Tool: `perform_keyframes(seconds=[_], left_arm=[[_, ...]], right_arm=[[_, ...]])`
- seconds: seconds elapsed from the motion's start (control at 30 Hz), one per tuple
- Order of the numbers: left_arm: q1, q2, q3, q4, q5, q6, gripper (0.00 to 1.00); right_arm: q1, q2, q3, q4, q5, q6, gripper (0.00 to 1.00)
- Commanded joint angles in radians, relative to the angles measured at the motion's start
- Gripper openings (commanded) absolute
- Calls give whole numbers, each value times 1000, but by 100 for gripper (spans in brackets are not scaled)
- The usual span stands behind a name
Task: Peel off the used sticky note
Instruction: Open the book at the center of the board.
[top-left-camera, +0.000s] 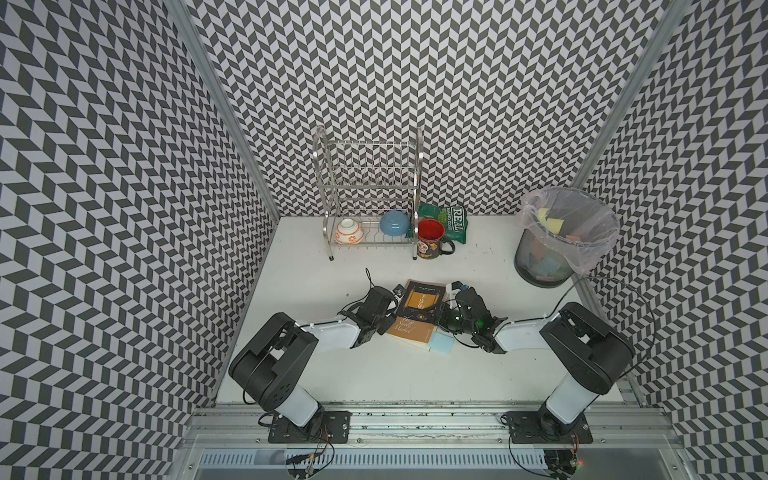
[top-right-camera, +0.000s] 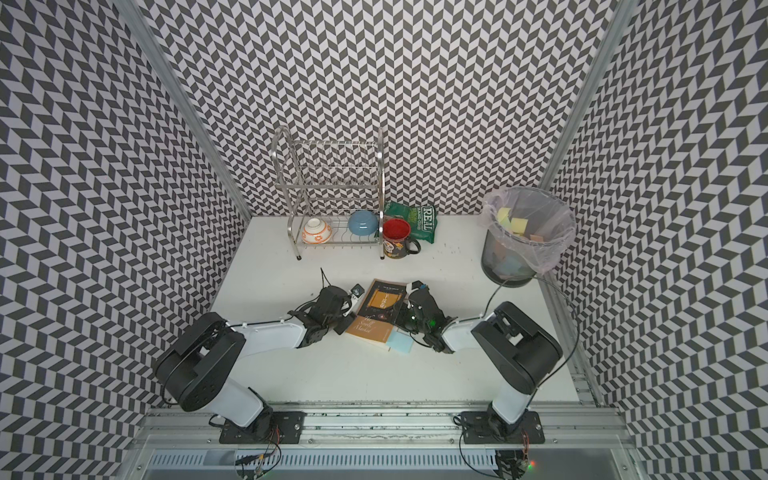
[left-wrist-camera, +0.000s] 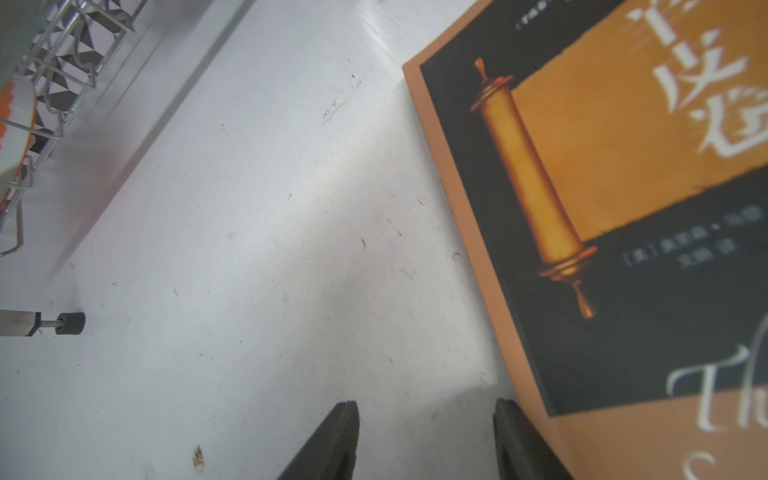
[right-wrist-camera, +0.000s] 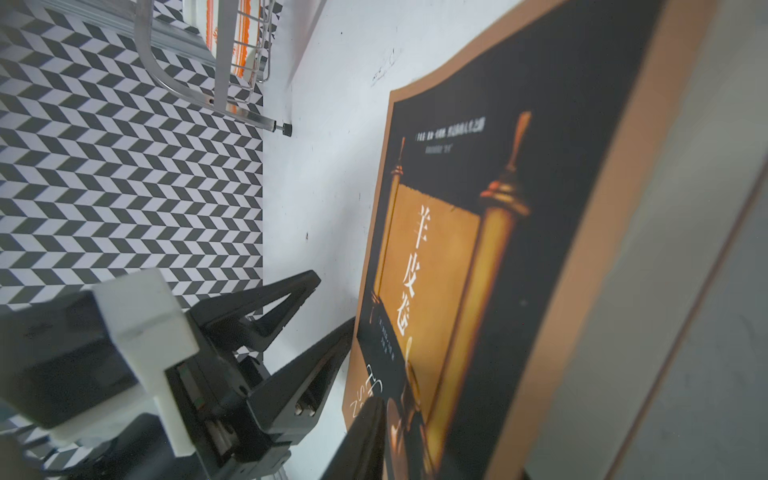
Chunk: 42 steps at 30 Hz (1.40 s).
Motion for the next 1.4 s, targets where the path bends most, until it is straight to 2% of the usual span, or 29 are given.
perform_keyframes(seconds=[0.0, 0.07, 0.2, 0.23, 0.27, 0.3, 0.33, 0.53, 0.9, 1.07, 1.2, 1.33, 1.37], left_arm=[[-17, -117, 52, -114, 62, 48, 57], [-41, -191, 64, -179, 124, 91, 59], [-144, -330, 33, -228, 159, 166, 67], [-176, -352, 15, -227, 153, 181, 74], [-205, -370, -2, -218, 138, 188, 87], [-233, -383, -24, -203, 122, 197, 93], [-258, -389, -44, -188, 105, 203, 95], [-342, -360, -123, -55, 10, 203, 97], [-407, -199, -153, 175, -144, 183, 97], [-417, -151, -146, 238, -213, 175, 93], [-417, -146, -156, 273, -250, 164, 83], [-417, -169, -171, 279, -257, 162, 59], [-417, -175, -172, 275, -255, 161, 49]], right_arm=[[0, -5, 28, 21, -18, -3, 22], [0, -21, 32, 14, -21, 4, 17], [0, -43, 59, -36, -25, 12, 11], [0, -47, 64, -44, -27, 18, 11], [0, -52, 69, -47, -33, 26, 10], [0, -55, 74, -48, -38, 35, 11], [0, -56, 78, -48, -45, 42, 10], [0, -52, 120, -75, -83, 74, 9], [0, -49, 119, -58, -98, 96, 8], [0, -51, 117, -49, -98, 102, 6], [0, -52, 115, -43, -100, 106, 5], [-1, -56, 110, -44, -97, 105, 5], [-2, -58, 108, -46, -97, 103, 5]])
